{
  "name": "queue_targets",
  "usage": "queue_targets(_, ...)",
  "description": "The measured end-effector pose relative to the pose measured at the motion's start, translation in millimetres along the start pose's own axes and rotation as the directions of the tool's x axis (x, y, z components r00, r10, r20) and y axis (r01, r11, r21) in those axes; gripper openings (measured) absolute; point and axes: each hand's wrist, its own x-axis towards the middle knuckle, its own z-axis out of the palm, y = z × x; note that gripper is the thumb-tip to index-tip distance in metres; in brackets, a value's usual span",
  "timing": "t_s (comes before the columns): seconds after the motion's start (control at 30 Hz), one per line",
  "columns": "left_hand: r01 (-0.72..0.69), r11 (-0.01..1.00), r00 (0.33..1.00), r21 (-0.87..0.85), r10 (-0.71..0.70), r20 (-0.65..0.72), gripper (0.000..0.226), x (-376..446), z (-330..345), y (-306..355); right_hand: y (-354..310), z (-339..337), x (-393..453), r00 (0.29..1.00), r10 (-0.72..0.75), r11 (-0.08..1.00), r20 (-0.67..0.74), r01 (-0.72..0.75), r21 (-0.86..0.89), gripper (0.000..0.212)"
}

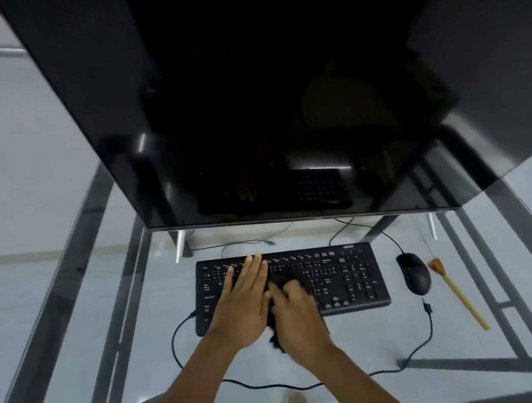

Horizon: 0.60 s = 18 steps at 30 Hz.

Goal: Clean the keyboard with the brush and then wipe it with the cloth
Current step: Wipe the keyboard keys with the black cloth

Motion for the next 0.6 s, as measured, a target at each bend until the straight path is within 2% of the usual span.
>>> queue_targets(0.07,0.025,1.000,1.000,-0.007,-0.025,-0.012,0.062,0,10,9,17,-6,-3,0.990,-0.133,0.989,0.047,0.136,-0.051,0.040)
queue_targets(0.1,0.033,0.999,0.999,0.002,-0.033,-0.030,0.060,-3,14,8,40,-10,2,0.992,-0.121,0.990,0.029,0.122,-0.068,0.038)
queue_targets(0.17,0.005,0.999,0.999,0.044,-0.003,-0.036,0.057,-5,18,5,88,-31,24,0.987,0.073,0.993,-0.142,-0.085,-0.083,0.021)
queue_targets(0.2,-0.011,0.998,1.000,0.057,0.012,-0.020,0.056,-5,19,4,106,-44,33,0.940,0.283,0.953,-0.193,-0.298,-0.054,0.017)
queue_targets(0.23,-0.019,0.998,1.000,0.066,0.021,-0.017,0.056,-6,19,2,121,-48,44,0.881,0.422,0.901,-0.215,-0.434,-0.007,0.027)
queue_targets(0.27,-0.018,0.997,1.000,0.070,0.020,-0.014,0.056,-6,20,2,126,-50,53,0.827,0.501,0.858,-0.254,-0.513,0.021,0.038)
queue_targets(0.33,-0.010,0.997,1.000,0.082,0.011,-0.016,0.057,-6,21,4,107,-44,60,0.824,0.485,0.862,-0.294,-0.507,0.002,0.043)
queue_targets(0.37,-0.010,0.996,1.000,0.091,0.012,-0.020,0.057,-6,21,5,86,-36,59,0.859,0.436,0.891,-0.268,-0.454,-0.003,0.040)
queue_targets(0.43,-0.007,0.995,1.000,0.104,0.010,-0.025,0.057,-6,22,6,42,-15,46,0.950,0.235,0.972,-0.203,-0.233,0.036,0.036)
queue_targets(0.47,-0.005,0.994,1.000,0.110,0.008,-0.025,0.057,-5,23,6,28,-8,36,0.986,0.070,0.997,-0.154,-0.066,0.027,0.037)
queue_targets(0.5,0.000,0.993,1.000,0.116,0.003,-0.025,0.058,-5,24,6,28,-6,32,0.991,-0.085,0.996,-0.105,0.083,-0.025,0.038)
queue_targets(0.53,0.002,0.993,1.000,0.121,0.000,-0.022,0.058,-4,24,5,44,-9,36,0.984,-0.134,0.991,-0.115,0.132,-0.028,0.039)
queue_targets(0.57,0.003,0.992,1.000,0.126,-0.001,-0.018,0.059,-4,24,5,64,-17,41,0.985,-0.111,0.994,-0.133,0.106,-0.041,0.036)
queue_targets(0.6,0.004,0.992,1.000,0.130,-0.002,-0.017,0.060,-3,25,6,88,-24,46,0.992,-0.009,0.999,-0.126,0.003,-0.049,0.035)
